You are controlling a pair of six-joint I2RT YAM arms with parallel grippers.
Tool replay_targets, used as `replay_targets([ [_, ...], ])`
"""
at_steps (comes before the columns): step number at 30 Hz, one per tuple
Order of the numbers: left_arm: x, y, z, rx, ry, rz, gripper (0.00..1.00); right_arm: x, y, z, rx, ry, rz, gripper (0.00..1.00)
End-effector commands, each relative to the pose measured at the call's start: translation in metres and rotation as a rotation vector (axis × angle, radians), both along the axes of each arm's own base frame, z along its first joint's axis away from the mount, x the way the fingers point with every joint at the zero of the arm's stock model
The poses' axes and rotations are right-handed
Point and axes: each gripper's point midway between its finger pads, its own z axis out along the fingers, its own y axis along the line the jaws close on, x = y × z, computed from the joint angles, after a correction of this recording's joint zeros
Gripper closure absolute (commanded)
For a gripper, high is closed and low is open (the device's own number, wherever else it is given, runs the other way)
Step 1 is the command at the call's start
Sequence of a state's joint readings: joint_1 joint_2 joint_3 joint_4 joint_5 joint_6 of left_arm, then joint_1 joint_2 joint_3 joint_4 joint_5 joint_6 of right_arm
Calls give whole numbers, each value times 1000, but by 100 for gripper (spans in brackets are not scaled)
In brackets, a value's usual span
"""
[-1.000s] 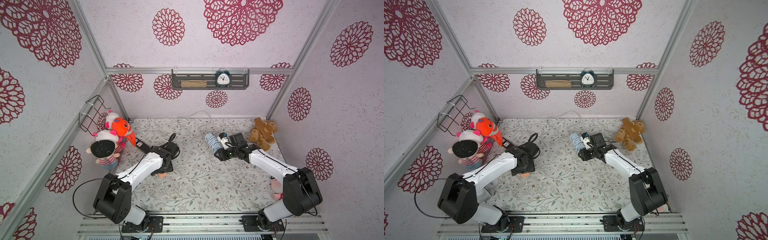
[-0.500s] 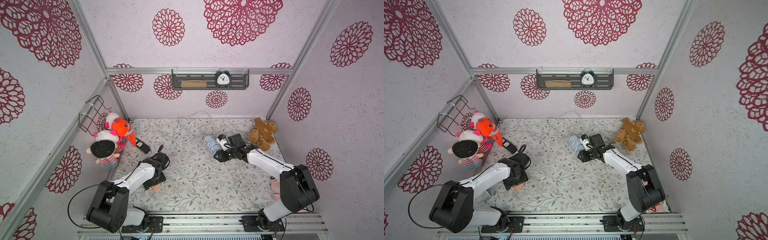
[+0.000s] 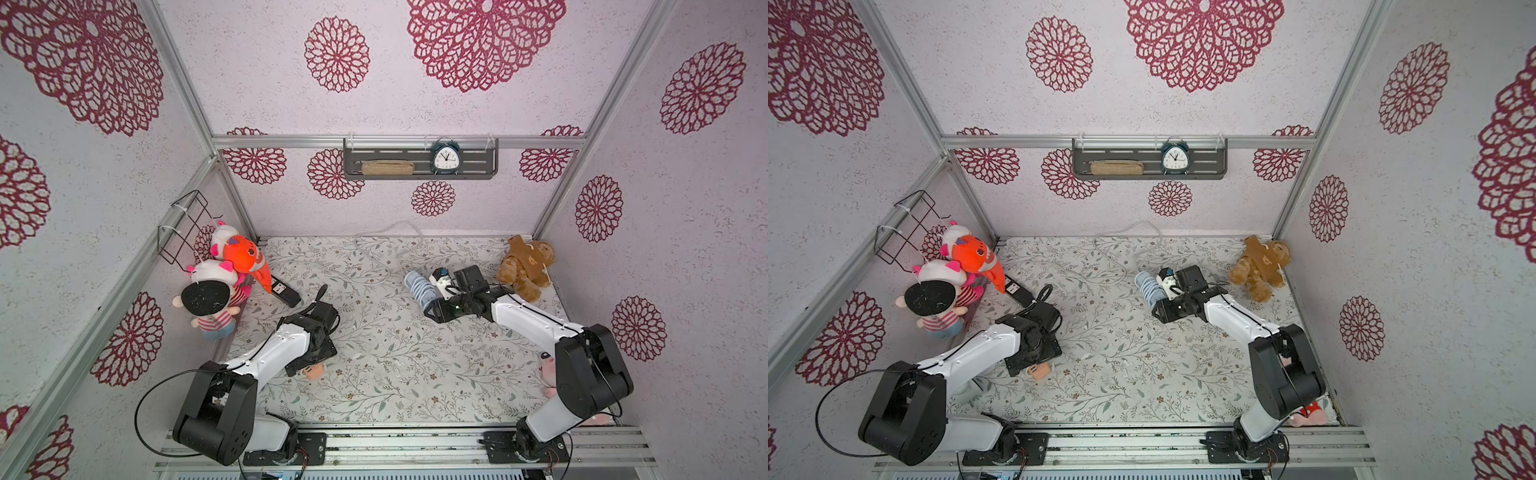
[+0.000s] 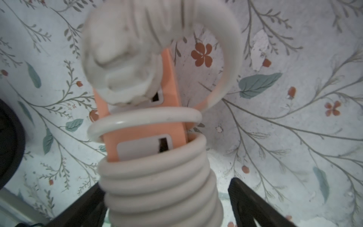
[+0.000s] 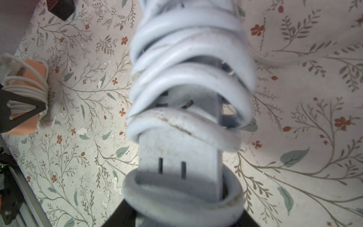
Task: Unwrap the cord wrapped around the power strip
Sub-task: Place the power strip at the center of the board, then remove the plug from the power strip.
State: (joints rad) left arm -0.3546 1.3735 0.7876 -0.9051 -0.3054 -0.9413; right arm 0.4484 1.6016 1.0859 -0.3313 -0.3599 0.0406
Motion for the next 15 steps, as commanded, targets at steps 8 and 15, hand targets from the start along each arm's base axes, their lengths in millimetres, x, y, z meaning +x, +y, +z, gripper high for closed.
replay_targets([
  [8,63,-42,153,-122,-293,-209,3,-8,27,42,82,-152,473,56],
  [15,153,-166,182,-661,-577,-409,7,-24,31,41,89,-40,707,77],
])
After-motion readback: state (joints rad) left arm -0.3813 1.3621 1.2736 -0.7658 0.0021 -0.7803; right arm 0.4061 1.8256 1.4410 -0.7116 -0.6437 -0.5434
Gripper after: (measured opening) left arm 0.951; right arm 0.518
